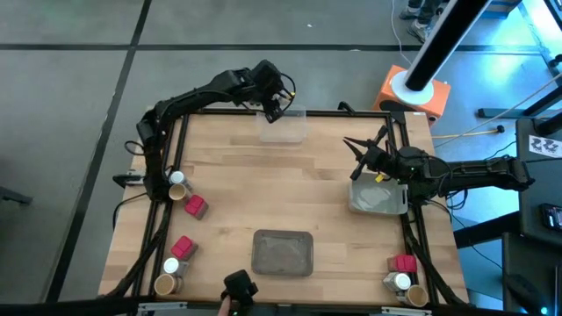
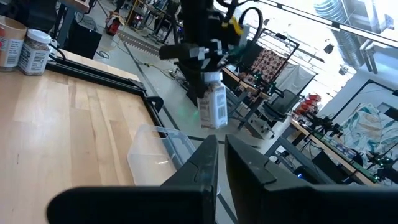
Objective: Sort spices by type
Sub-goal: Put the white seasoning bottle into the transparent bin
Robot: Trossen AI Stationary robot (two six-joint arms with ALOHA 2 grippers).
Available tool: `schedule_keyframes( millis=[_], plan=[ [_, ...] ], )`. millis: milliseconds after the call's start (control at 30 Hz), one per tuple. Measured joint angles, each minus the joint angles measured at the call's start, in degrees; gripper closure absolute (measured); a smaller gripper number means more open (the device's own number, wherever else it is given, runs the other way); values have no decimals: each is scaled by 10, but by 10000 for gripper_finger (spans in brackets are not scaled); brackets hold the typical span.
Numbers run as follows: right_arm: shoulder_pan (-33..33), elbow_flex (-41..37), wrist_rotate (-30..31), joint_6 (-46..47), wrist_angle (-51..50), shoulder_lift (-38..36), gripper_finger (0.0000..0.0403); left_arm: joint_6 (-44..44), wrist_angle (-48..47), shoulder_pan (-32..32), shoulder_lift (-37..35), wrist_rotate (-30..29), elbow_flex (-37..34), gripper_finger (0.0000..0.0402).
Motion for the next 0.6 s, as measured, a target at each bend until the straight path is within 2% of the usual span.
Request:
schedule_keyframes(
  millis=[433,600],
  plan=[
    [0,0,0,0,-1,0,370,62,7,0,86,6,25,204],
    [0,0,0,0,-1,0,370,76,9,1,117,35,26,204]
  ],
)
